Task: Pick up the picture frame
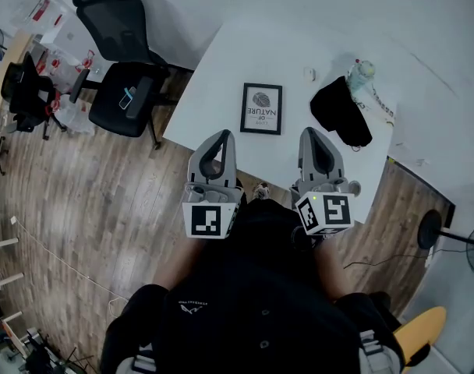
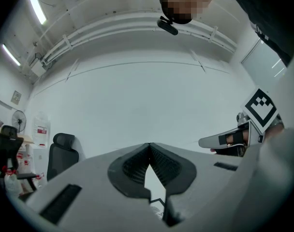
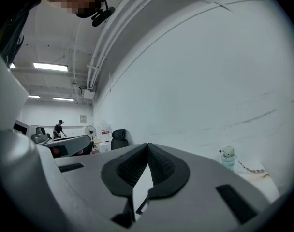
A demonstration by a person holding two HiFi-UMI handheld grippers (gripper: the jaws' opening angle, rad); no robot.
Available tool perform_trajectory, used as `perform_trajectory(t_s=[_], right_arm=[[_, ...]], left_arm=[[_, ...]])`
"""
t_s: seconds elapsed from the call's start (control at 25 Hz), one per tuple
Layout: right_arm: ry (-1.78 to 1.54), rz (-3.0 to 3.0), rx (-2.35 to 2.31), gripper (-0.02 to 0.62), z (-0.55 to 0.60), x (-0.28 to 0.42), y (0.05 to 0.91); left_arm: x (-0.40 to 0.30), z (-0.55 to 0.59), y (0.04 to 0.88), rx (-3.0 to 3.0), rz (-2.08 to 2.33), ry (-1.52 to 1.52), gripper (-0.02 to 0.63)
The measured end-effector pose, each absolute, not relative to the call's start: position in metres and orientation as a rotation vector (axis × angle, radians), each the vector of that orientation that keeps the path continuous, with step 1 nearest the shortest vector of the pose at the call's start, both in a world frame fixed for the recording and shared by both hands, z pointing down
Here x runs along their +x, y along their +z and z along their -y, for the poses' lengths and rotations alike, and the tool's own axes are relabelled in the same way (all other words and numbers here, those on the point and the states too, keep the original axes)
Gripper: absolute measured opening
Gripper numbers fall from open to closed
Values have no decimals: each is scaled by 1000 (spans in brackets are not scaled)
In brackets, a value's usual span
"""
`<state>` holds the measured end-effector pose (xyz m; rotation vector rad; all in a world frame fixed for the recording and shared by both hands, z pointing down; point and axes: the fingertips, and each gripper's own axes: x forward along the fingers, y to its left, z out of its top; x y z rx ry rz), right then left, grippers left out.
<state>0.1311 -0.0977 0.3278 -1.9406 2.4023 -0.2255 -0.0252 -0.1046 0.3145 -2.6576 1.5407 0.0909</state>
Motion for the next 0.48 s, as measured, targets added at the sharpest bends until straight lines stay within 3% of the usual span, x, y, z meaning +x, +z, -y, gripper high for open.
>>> perform_trajectory(t_s=[0.48], right_arm=[[-403,-2463,-1983,-2,135,137,378]], left_arm=[[-23,147,349,-2683,-1591,8,6]])
